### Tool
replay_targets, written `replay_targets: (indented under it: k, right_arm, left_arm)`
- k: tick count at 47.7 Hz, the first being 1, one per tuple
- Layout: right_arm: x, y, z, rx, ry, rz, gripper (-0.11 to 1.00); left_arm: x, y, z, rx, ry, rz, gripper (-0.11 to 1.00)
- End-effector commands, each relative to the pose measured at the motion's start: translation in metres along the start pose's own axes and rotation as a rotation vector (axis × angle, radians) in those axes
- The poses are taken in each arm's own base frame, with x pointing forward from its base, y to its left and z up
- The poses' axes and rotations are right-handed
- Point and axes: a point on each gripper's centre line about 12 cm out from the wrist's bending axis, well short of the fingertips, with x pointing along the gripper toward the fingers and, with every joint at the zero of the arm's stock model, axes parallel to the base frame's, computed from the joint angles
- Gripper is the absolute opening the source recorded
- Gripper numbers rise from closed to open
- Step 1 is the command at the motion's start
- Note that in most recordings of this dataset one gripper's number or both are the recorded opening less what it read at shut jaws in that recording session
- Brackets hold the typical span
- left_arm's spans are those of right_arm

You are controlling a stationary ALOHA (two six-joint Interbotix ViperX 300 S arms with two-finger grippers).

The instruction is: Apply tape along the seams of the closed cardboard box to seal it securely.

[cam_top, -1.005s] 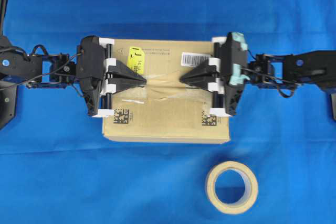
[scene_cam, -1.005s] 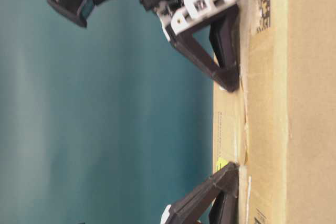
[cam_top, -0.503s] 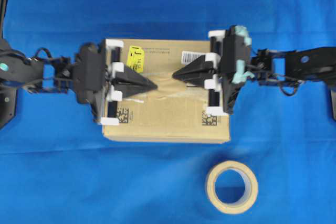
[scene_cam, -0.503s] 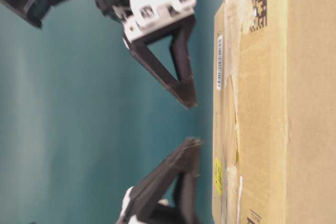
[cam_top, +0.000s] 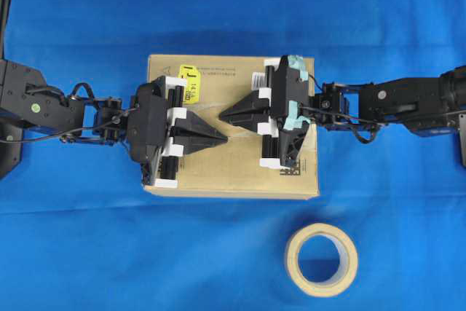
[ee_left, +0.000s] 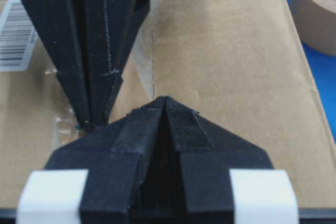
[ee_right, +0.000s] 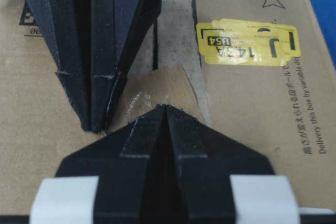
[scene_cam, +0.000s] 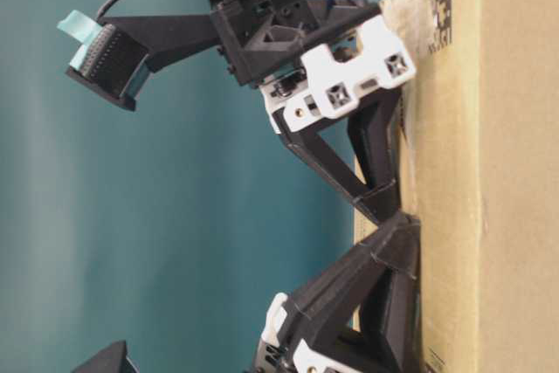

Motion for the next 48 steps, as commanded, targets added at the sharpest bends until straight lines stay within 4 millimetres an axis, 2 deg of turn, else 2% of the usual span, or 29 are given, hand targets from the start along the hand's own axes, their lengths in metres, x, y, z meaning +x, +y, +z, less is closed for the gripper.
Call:
replay_targets:
  k: [1,20,31,41,48]
  right_arm:
    - [-0.001,0.005,0.002,0.008,-0.009,0.01,0.0]
    - [-0.029,0.01,-0.038,0.055,0.101,0.001,0.0]
    - [-0.047,0.007,-0.049,0.083,0.118,-0.011,0.0]
    - [-0.051,0.015,-0.034,0.063,0.077,0.014,0.0]
    - [-0.063,0.022,-0.002,0.048,-0.007,0.047,0.0]
  left_arm:
    - [-0.002,-0.002,-0.004,-0.004,0.024,-0.006,0.0]
    - [-0.019,-0.005,-0.029,-0.064,0.082,-0.01,0.0]
    - [-0.029,-0.005,-0.037,-0.079,0.095,-0.009,0.0]
    - [-0.025,-0.003,-0.019,-0.079,0.049,-0.007,0.0]
    - [-0.028,-0.002,0.011,-0.067,-0.01,-0.011,0.0]
